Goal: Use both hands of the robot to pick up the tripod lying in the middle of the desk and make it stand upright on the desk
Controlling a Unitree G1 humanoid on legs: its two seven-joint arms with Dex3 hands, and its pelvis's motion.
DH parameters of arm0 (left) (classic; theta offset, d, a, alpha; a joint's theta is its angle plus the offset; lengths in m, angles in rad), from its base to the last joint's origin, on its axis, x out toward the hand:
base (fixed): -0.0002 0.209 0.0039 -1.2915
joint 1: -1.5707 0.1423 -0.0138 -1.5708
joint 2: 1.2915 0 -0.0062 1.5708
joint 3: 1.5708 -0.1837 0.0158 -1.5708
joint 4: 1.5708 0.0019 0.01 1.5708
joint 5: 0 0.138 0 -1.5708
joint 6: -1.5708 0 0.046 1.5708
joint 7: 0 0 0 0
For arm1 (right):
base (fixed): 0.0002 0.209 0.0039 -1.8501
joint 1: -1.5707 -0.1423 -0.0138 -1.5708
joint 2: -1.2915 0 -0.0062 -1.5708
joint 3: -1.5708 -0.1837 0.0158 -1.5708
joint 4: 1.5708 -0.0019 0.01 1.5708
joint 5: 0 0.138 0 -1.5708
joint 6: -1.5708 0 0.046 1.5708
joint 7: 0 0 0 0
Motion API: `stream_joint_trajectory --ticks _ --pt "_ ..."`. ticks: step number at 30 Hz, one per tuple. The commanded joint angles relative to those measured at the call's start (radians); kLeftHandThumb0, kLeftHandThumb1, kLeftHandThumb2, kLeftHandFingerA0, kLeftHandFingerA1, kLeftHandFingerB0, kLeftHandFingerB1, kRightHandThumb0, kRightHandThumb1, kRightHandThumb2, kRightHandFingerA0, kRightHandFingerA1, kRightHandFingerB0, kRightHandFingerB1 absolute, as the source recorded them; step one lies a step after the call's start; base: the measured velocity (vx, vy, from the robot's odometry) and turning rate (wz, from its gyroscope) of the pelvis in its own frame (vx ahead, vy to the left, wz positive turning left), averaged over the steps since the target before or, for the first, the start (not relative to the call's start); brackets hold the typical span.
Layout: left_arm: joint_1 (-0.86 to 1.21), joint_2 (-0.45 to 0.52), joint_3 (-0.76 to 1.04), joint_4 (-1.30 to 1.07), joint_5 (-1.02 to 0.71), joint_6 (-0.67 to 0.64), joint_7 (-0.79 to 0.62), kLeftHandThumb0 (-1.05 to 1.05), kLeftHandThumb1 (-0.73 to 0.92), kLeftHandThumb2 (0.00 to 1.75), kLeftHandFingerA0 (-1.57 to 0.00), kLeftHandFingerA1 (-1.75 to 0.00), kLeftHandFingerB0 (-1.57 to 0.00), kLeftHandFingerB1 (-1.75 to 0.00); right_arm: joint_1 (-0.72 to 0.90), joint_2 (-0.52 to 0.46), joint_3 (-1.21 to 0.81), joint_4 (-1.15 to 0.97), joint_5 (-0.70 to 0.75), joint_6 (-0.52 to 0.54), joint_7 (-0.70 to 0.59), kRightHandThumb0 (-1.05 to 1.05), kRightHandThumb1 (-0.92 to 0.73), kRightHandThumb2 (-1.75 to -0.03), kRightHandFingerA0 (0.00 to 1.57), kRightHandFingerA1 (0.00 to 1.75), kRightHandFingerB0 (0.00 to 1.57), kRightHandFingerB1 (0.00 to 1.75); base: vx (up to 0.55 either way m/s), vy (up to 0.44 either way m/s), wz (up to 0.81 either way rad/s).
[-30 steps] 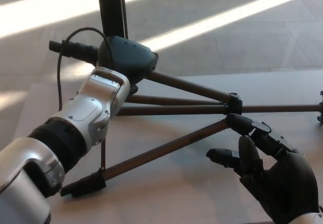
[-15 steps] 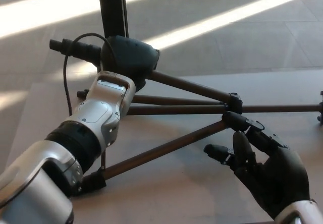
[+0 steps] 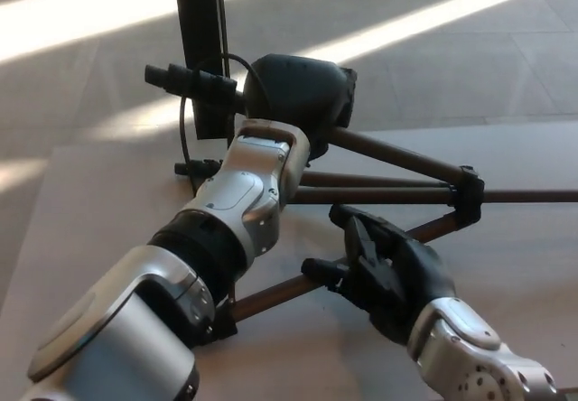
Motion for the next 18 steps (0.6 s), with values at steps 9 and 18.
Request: stream_joint_trajectory --ticks 9,18 --pt "-0.029 0.111 0.013 -0.027 0.033 -0.103 0.032 -0.2 0.58 0.77 -1.04 -1.62 -0.68 -0.84 0.162 0.024 0.067 0.047 -0.023 0.045 0.018 -0.65 -0.76 -0.63 0.34 0.83 0.39 0.5 0.0 0.0 0.0" --pt "0.009 0.149 0.011 -0.033 0.026 -0.164 0.052 -0.18 0.62 0.73 -0.88 -1.7 -0.76 -1.39 0.275 -0.057 0.106 -0.049 -0.015 0.036 0.07 -0.7 -0.81 -0.64 0.51 0.95 0.47 0.55 0.0 0.0 0.0"
